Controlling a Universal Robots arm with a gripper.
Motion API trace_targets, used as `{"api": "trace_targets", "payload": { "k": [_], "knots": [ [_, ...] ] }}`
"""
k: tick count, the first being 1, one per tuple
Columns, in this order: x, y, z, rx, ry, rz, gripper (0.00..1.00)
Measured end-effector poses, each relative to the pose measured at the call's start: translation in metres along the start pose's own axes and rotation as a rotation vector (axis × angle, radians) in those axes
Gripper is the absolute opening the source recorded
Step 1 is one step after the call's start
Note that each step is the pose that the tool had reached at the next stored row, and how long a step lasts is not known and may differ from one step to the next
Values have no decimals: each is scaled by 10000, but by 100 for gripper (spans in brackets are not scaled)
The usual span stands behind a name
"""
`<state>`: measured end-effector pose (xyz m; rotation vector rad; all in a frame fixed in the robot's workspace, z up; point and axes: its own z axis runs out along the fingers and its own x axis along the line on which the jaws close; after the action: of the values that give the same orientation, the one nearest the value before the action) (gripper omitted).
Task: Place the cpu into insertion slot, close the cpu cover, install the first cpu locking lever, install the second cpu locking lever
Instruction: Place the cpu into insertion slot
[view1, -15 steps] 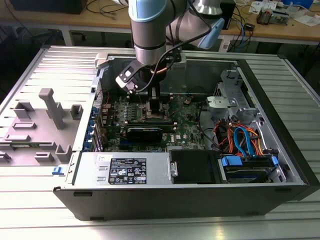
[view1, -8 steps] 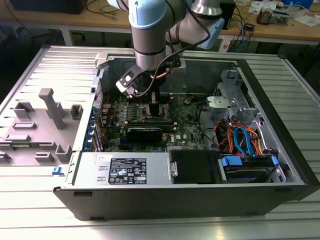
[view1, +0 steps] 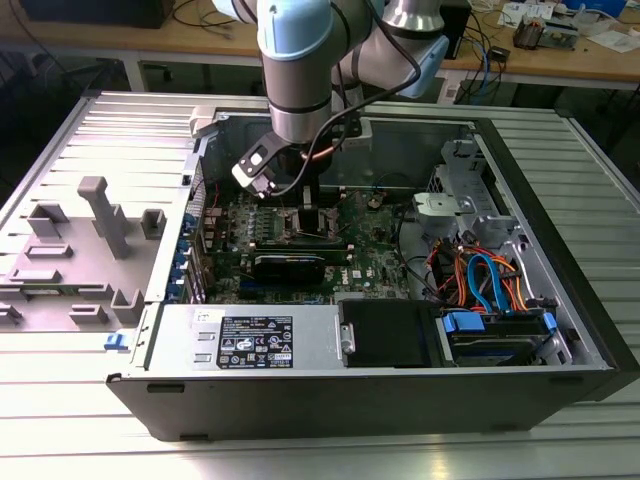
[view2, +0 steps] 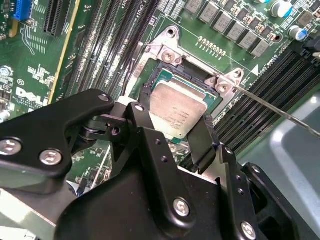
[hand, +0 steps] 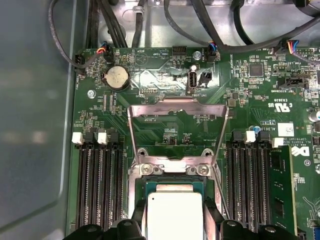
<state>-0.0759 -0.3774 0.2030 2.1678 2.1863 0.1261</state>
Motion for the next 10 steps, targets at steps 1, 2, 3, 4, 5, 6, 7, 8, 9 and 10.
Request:
{"api": "trace_targets", "payload": {
  "k": [1, 2, 3, 4, 5, 6, 7, 8, 9, 10],
  "knots": [
    [0, 0, 0, 0, -1, 1, 54],
    [0, 0, 4, -2, 1, 2, 54],
    [0, 0, 6, -1, 1, 3, 54],
    [0, 0, 6, -1, 0, 3, 54],
    [0, -1, 7, -1, 1, 3, 54],
    [0, -1, 9, -2, 2, 3, 54],
    [1, -1, 13, -4, 5, 3, 54],
    [0, -1, 16, -1, 1, 3, 54],
    [0, -2, 17, -1, 0, 3, 54],
    [-1, -2, 20, -1, -1, 21, 54]
  ]
}}
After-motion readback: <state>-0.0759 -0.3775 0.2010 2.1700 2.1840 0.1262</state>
